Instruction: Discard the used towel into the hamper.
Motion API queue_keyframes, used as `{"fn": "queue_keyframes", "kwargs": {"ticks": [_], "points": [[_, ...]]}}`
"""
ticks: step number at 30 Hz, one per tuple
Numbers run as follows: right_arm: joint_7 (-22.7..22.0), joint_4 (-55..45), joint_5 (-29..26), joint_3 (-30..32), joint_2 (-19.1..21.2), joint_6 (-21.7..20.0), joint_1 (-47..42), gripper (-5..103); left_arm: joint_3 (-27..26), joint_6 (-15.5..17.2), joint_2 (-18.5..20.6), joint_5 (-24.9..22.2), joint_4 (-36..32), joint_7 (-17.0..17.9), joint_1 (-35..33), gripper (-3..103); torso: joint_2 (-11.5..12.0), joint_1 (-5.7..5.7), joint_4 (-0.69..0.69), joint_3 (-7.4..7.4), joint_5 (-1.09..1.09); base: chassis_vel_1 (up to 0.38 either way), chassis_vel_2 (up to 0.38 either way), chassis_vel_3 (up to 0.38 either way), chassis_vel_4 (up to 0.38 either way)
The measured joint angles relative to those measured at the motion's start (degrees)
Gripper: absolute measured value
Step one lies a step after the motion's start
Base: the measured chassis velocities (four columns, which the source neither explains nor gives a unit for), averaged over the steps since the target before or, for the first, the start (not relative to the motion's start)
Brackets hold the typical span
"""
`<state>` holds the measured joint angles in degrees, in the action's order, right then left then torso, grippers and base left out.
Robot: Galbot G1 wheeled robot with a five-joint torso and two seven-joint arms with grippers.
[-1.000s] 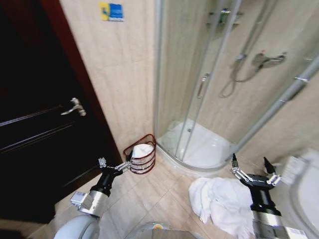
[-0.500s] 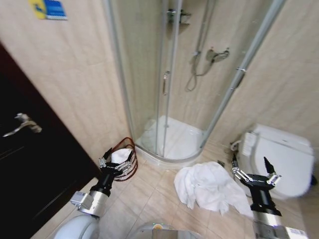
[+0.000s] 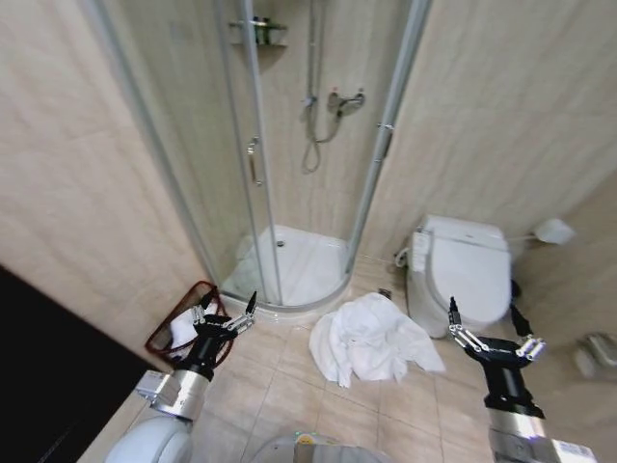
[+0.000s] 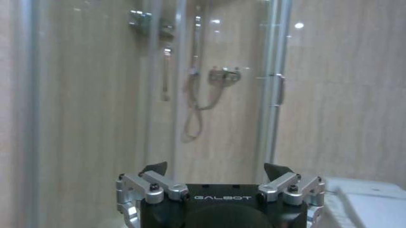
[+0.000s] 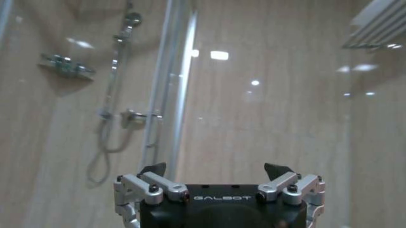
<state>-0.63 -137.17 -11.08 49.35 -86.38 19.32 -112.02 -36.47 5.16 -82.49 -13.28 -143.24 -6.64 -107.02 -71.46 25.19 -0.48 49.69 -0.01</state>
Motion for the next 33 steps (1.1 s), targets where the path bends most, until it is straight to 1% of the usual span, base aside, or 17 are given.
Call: {"fn": "queue_keyframes", "kwargs": {"ticks": [8, 10, 23, 29, 33], "points": [[0.0, 0.0, 0.0, 0.0, 0.0, 0.0, 0.0, 100, 0.0, 0.0, 0.0, 0.0, 0.0, 0.0, 0.0, 99, 0.0, 0.01, -0.02, 0.0, 0.01, -0.096, -0.09, -0.093, -0.101], [0.0, 0.0, 0.0, 0.0, 0.0, 0.0, 0.0, 100, 0.0, 0.0, 0.0, 0.0, 0.0, 0.0, 0.0, 99, 0.0, 0.0, 0.01, 0.0, 0.01, 0.0, 0.0, 0.0, 0.0], [0.0, 0.0, 0.0, 0.0, 0.0, 0.0, 0.0, 100, 0.0, 0.0, 0.0, 0.0, 0.0, 0.0, 0.0, 99, 0.0, 0.01, 0.0, 0.01, 0.01, 0.0, 0.0, 0.0, 0.0], [0.0, 0.0, 0.0, 0.0, 0.0, 0.0, 0.0, 100, 0.0, 0.0, 0.0, 0.0, 0.0, 0.0, 0.0, 99, 0.0, 0.02, 0.0, 0.01, 0.01, 0.091, -0.076, -0.097, 0.099], [0.0, 0.0, 0.0, 0.0, 0.0, 0.0, 0.0, 100, 0.0, 0.0, 0.0, 0.0, 0.0, 0.0, 0.0, 99, 0.0, 0.01, 0.0, 0.01, 0.0, 0.168, -0.182, -0.168, 0.176]]}}
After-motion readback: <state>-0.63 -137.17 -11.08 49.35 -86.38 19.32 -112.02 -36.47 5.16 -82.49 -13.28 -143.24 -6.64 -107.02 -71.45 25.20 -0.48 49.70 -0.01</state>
